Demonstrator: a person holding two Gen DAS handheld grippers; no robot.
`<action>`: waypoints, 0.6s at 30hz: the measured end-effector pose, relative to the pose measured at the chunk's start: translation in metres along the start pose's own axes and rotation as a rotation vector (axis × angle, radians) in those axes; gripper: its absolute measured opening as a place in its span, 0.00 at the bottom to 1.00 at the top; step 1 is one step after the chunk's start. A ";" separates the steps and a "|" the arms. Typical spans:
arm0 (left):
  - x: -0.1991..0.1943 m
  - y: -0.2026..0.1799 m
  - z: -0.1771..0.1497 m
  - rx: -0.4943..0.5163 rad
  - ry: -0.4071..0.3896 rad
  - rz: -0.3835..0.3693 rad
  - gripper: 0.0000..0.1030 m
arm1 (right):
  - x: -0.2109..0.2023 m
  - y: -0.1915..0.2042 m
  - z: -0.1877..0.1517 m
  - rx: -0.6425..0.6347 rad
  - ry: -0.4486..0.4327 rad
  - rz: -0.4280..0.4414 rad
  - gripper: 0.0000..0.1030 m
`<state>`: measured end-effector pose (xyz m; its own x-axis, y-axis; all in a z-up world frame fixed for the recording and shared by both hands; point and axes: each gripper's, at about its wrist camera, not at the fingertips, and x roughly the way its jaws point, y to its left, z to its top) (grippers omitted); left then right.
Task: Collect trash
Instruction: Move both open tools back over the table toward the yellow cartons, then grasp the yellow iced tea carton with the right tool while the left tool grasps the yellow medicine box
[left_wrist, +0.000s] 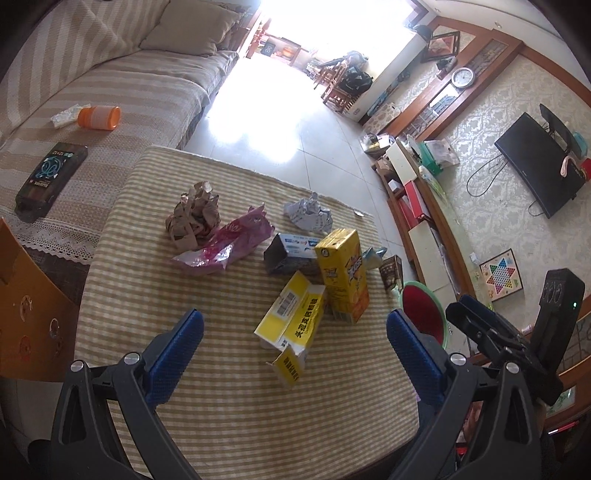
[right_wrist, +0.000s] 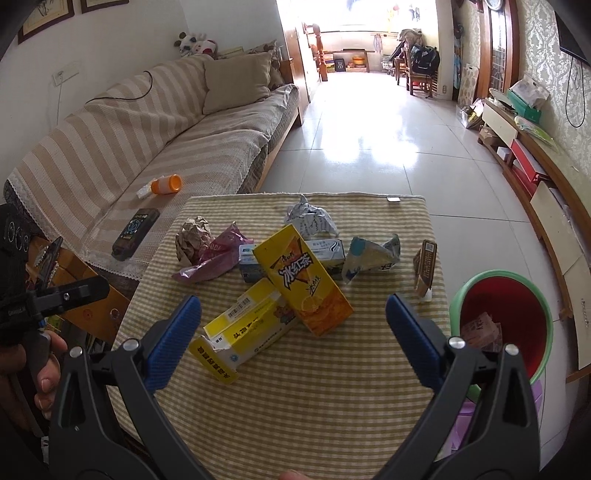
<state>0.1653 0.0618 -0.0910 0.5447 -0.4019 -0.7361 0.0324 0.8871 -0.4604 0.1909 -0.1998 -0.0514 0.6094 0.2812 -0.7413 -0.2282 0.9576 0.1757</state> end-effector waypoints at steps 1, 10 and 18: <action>0.005 0.000 -0.002 0.016 0.017 0.003 0.92 | 0.003 -0.001 -0.001 -0.002 0.007 -0.002 0.95; 0.059 -0.013 -0.032 0.210 0.181 0.075 0.92 | 0.047 -0.009 -0.003 -0.019 0.084 -0.006 0.95; 0.101 -0.038 -0.038 0.411 0.259 0.140 0.92 | 0.094 -0.004 0.003 -0.061 0.162 0.035 0.95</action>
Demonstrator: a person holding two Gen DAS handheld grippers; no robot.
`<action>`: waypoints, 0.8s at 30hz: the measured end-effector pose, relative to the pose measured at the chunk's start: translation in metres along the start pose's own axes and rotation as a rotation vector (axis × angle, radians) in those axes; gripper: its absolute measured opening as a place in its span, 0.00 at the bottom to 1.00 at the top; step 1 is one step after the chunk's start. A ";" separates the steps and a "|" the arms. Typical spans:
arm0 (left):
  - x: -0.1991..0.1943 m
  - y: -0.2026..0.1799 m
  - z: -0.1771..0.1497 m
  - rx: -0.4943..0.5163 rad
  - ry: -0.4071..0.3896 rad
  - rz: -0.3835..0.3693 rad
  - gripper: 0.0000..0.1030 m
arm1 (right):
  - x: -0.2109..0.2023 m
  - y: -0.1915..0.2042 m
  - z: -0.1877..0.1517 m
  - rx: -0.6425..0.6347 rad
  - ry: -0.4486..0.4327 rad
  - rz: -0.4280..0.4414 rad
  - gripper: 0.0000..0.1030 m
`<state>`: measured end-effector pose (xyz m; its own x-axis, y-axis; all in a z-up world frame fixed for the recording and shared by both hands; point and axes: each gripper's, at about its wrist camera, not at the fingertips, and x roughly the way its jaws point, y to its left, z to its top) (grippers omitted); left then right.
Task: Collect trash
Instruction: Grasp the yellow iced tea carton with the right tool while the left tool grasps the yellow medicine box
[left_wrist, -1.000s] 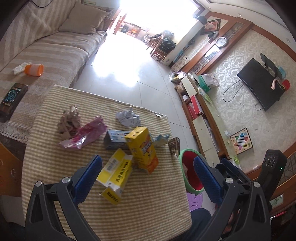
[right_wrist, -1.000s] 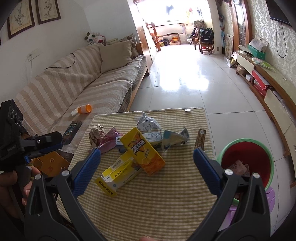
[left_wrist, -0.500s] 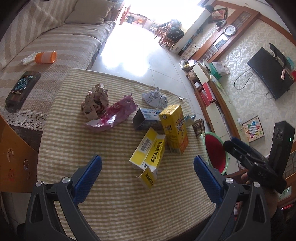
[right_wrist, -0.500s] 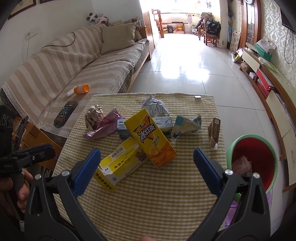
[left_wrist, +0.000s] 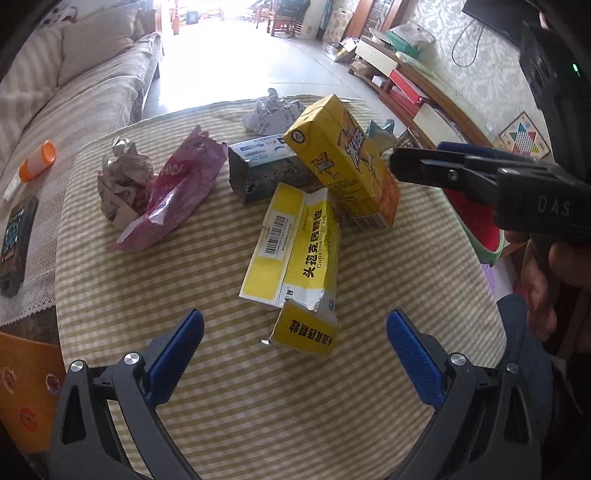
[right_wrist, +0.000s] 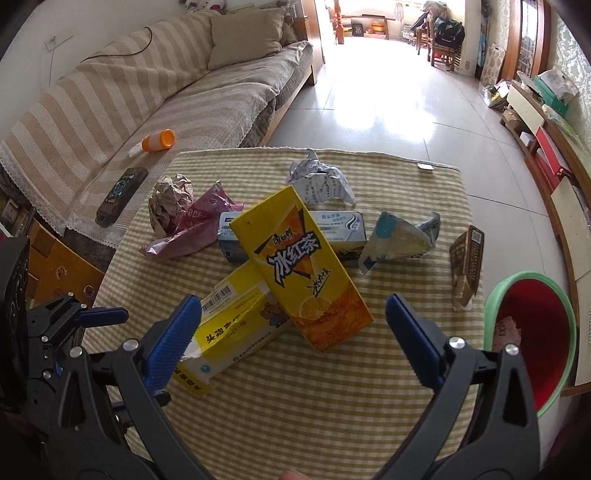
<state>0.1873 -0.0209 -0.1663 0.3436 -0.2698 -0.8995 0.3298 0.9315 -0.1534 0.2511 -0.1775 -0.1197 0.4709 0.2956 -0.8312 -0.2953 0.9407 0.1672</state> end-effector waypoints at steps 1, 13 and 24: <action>0.003 -0.002 0.003 0.019 -0.001 0.001 0.92 | 0.006 0.001 0.002 -0.008 0.006 0.003 0.95; 0.024 -0.001 0.025 0.051 0.035 0.035 0.92 | 0.064 -0.001 0.013 -0.051 0.091 -0.010 0.79; 0.050 -0.009 0.036 0.054 0.072 0.014 0.92 | 0.055 -0.011 0.015 -0.029 0.067 0.024 0.70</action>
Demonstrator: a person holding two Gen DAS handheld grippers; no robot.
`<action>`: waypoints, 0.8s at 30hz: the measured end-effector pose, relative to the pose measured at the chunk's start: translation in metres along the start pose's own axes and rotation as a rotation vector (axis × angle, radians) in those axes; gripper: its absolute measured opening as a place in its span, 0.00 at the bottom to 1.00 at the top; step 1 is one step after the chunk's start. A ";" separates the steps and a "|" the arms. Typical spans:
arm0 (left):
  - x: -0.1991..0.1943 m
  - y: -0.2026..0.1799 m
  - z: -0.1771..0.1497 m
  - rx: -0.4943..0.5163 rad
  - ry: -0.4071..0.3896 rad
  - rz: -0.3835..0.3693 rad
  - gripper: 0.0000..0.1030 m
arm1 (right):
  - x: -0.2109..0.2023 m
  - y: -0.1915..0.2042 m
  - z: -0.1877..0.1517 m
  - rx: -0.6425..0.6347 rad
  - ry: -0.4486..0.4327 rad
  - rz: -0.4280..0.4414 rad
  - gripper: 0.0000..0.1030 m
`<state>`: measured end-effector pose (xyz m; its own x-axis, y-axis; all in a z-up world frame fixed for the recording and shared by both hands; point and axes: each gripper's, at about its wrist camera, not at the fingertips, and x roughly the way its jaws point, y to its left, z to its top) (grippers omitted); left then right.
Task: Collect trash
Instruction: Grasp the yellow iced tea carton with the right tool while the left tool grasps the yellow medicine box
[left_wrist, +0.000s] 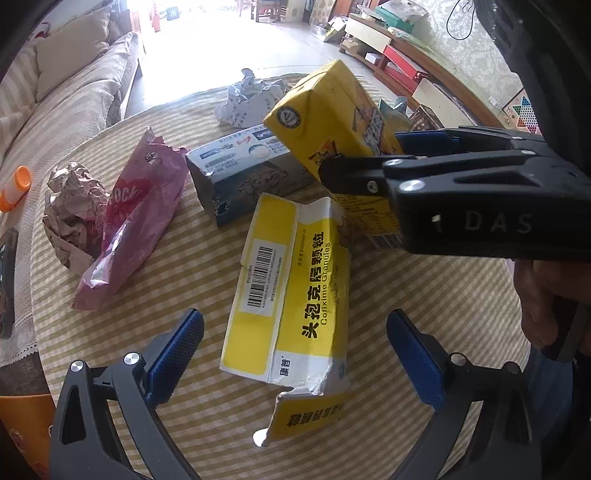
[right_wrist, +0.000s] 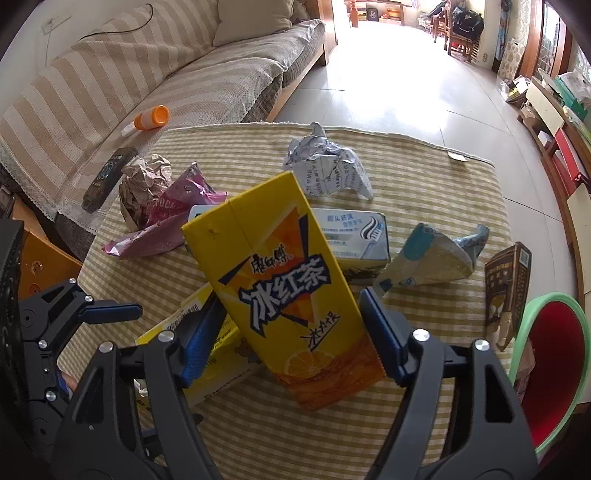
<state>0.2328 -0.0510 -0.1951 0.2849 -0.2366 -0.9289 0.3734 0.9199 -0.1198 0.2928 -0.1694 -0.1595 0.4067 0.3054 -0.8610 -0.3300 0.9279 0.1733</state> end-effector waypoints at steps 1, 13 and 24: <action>0.002 -0.001 0.001 0.003 0.002 -0.002 0.92 | -0.004 -0.002 0.000 0.005 -0.006 0.002 0.69; 0.032 -0.017 0.015 0.031 0.076 0.029 0.92 | -0.052 -0.035 -0.012 0.094 -0.085 0.001 0.69; 0.036 -0.018 0.010 0.012 0.086 0.088 0.71 | -0.073 -0.055 -0.037 0.141 -0.094 0.000 0.69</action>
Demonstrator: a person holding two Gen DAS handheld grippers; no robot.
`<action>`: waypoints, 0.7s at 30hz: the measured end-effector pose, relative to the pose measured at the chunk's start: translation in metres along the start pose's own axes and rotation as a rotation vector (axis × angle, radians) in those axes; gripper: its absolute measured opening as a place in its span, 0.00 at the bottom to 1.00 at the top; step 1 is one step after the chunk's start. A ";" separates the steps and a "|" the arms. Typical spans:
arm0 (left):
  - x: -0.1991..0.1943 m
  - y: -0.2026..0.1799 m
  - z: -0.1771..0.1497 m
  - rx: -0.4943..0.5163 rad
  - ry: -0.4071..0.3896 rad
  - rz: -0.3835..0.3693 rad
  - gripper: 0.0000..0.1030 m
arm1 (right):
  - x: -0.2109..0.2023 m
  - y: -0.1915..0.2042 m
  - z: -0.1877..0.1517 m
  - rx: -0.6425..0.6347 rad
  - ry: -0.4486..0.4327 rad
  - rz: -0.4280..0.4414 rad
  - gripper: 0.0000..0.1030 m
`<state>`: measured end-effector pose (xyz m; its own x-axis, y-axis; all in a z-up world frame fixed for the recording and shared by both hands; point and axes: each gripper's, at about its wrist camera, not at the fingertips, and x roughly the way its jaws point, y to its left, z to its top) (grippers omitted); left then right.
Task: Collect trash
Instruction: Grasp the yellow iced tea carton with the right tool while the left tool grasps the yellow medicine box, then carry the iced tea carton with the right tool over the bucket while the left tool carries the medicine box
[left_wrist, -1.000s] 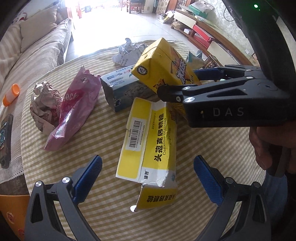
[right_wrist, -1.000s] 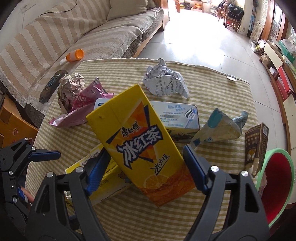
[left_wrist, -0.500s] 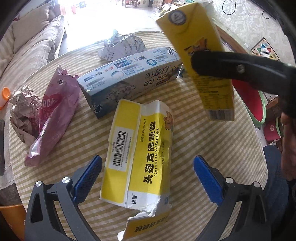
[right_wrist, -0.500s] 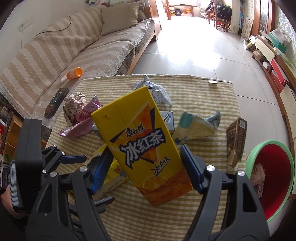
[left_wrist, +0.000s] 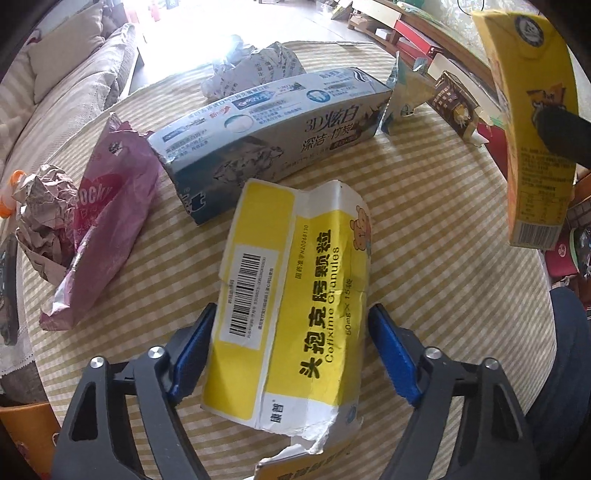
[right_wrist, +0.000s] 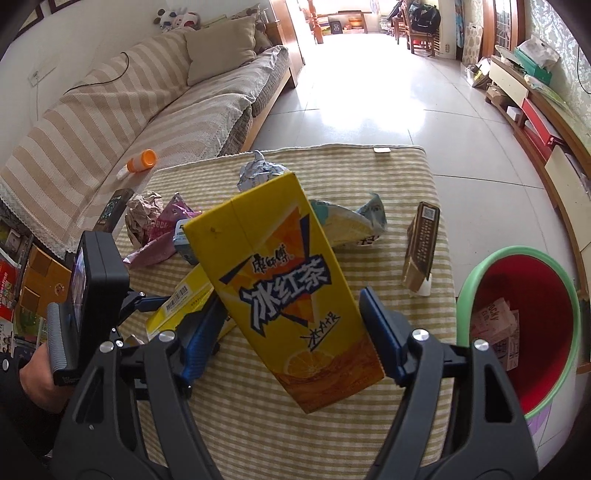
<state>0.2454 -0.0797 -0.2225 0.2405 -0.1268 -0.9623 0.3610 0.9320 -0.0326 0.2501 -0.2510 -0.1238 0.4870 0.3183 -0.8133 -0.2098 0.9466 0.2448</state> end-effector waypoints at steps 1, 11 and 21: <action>0.001 0.004 0.001 -0.003 -0.001 -0.009 0.70 | -0.002 -0.002 -0.002 0.004 0.000 0.000 0.69; -0.019 0.021 -0.018 -0.056 -0.048 -0.024 0.53 | -0.026 -0.005 -0.016 0.005 -0.023 -0.015 0.69; -0.070 0.022 -0.029 -0.092 -0.152 -0.053 0.51 | -0.057 -0.011 -0.024 0.016 -0.073 -0.026 0.69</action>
<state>0.2109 -0.0404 -0.1636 0.3594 -0.2201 -0.9068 0.2943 0.9489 -0.1137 0.2043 -0.2807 -0.0924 0.5528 0.2958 -0.7791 -0.1833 0.9552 0.2326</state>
